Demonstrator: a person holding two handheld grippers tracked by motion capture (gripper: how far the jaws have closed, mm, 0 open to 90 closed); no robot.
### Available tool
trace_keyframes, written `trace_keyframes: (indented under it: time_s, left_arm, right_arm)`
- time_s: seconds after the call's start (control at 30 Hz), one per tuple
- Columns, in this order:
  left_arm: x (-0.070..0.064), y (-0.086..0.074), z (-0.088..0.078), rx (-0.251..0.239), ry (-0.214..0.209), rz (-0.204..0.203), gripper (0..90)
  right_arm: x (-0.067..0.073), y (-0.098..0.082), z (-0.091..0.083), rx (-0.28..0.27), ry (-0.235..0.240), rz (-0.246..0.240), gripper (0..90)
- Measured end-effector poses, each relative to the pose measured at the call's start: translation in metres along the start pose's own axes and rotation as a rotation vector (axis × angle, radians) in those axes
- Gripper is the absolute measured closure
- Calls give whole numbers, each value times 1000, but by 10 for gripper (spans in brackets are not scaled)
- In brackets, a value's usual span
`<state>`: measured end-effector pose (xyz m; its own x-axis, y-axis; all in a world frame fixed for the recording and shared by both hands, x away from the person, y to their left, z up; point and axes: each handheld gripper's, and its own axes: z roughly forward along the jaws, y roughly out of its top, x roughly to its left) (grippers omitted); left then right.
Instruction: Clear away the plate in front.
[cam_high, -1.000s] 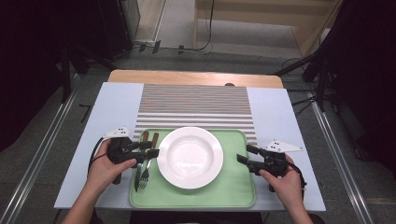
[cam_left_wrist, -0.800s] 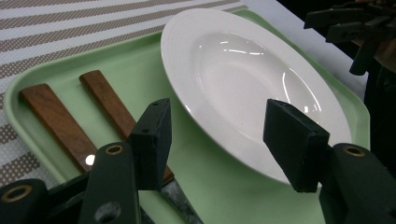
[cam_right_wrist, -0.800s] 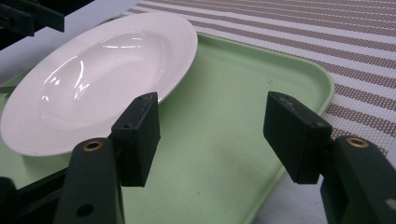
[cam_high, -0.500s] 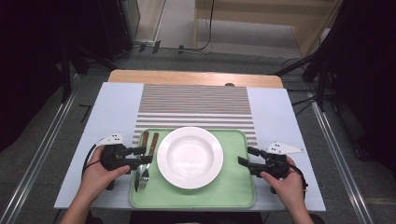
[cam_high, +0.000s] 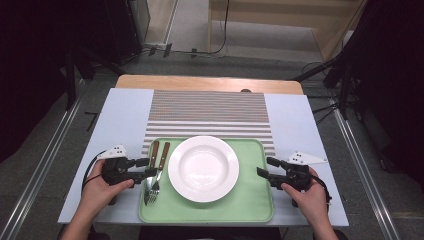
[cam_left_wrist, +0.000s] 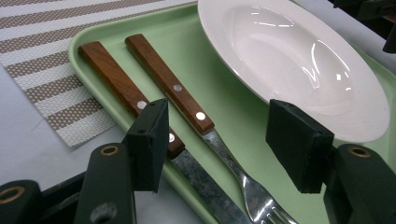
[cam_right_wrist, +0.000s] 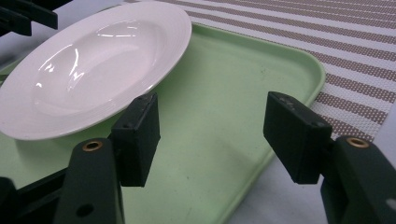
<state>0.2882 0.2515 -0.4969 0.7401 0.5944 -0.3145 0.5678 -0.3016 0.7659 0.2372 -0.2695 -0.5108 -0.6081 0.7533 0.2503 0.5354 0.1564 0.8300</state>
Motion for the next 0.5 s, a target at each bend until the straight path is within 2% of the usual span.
trace_keyframes:
  time_s: [0.5]
  left_arm:
    - [12, -6, -7, 2, 16, -26, 397]
  right_arm:
    - [-4, -2, 0, 8, -5, 5, 357]
